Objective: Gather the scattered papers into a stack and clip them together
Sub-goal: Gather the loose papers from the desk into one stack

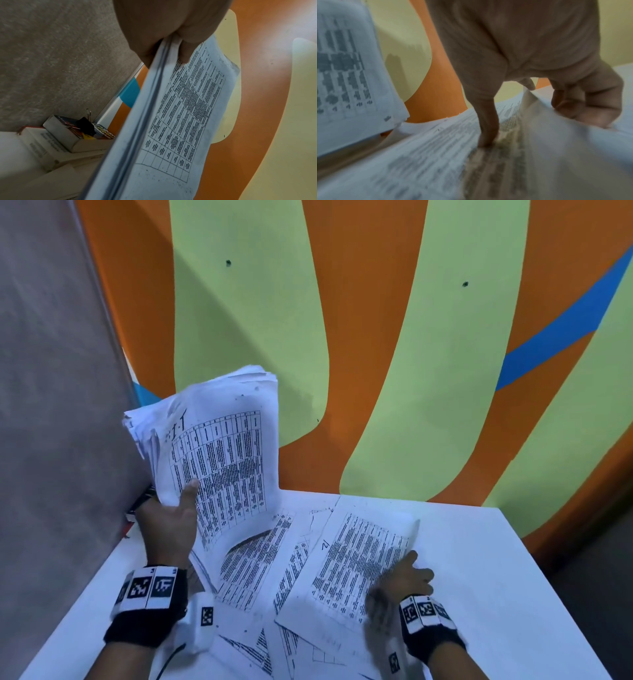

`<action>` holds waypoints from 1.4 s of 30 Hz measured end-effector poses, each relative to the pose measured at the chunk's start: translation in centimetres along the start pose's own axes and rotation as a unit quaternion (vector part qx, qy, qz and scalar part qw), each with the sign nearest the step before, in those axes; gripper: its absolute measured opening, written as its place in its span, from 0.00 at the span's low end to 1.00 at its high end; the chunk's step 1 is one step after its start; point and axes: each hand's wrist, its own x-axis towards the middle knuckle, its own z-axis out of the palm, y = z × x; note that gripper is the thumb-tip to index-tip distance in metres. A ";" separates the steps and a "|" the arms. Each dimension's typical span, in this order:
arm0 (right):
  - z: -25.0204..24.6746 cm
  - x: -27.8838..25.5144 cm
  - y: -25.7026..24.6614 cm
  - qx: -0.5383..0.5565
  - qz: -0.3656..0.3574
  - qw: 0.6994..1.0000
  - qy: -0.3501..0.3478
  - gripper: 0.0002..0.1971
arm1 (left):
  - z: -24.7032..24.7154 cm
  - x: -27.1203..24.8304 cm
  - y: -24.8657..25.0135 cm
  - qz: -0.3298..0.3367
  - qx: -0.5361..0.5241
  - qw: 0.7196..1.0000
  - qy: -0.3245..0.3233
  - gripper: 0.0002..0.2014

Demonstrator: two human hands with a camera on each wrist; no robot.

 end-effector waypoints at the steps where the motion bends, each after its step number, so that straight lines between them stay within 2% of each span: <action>1: 0.2 0.0 -0.1 0.025 0.017 1.000 0.003 0.45 | -0.1 0.1 -0.2 -0.002 -0.003 1.000 -0.002 0.29; 5: -1.0 0.0 0.8 0.130 -0.015 0.991 -0.025 0.28 | -0.7 0.4 -0.7 -0.013 -0.001 1.000 0.004 0.27; 8: -3.8 -0.5 2.1 0.178 -0.072 0.981 0.007 0.12 | -1.7 0.9 -1.1 -0.025 0.006 1.000 0.009 0.20; 9: -4.8 -0.7 2.4 0.214 -0.088 0.973 0.008 0.11 | -2.1 1.2 -1.3 -0.032 0.007 0.999 0.016 0.19; 12: -8.3 -2.6 2.3 0.380 -0.156 0.912 -0.021 0.17 | -3.3 1.7 -2.2 -0.042 0.012 0.999 0.029 0.24; 14: -9.7 -4.1 1.4 0.453 -0.179 0.868 -0.091 0.18 | -4.0 1.7 -2.2 -0.050 0.017 0.998 0.039 0.21; 16: -8.4 -4.5 -0.5 0.511 -0.149 0.828 -0.177 0.16 | -4.6 1.3 -1.2 -0.047 0.018 0.998 0.048 0.24; 17: -6.7 -4.7 -1.8 0.519 -0.119 0.819 -0.212 0.14 | -4.7 1.1 -0.7 -0.041 0.018 0.998 0.052 0.25; 18: -4.9 -5.1 -3.1 0.513 -0.100 0.820 -0.234 0.13 | -4.9 0.9 -0.1 -0.036 0.020 0.998 0.056 0.26; 21: 1.3 -5.3 -7.1 0.472 -0.043 0.851 -0.225 0.19 | -5.4 0.8 0.1 -0.049 0.027 0.996 0.065 0.25; 23: 4.1 -6.0 -9.6 0.436 -0.027 0.874 -0.211 0.16 | -6.0 1.3 -1.1 -0.066 0.030 0.996 0.058 0.24; 26: 5.7 -6.8 -12.1 0.397 -0.008 0.901 -0.173 0.12 | -6.7 1.7 -2.4 -0.076 0.059 0.994 0.048 0.24; 28: 6.2 -7.1 -13.3 0.399 -0.010 0.904 -0.155 0.07 | -7.0 1.6 -2.6 -0.078 0.069 0.994 0.047 0.25; 31: 7.4 -6.9 -14.9 0.375 -0.007 0.911 -0.171 0.07 | -7.2 1.3 -2.9 -0.096 0.065 0.992 0.051 0.27; 34: 8.3 -6.8 -15.9 0.345 -0.008 0.923 -0.171 0.16 | -7.3 1.3 -4.0 -0.115 0.058 0.990 0.051 0.26; 36: 8.7 -6.9 -16.2 0.340 -0.032 0.923 -0.177 0.17 | -7.3 1.3 -4.3 -0.115 0.052 0.991 0.053 0.28; 42: 9.2 -7.1 -16.9 0.348 -0.020 0.913 -0.211 0.04 | -7.3 1.1 -3.8 -0.100 0.045 0.992 0.055 0.28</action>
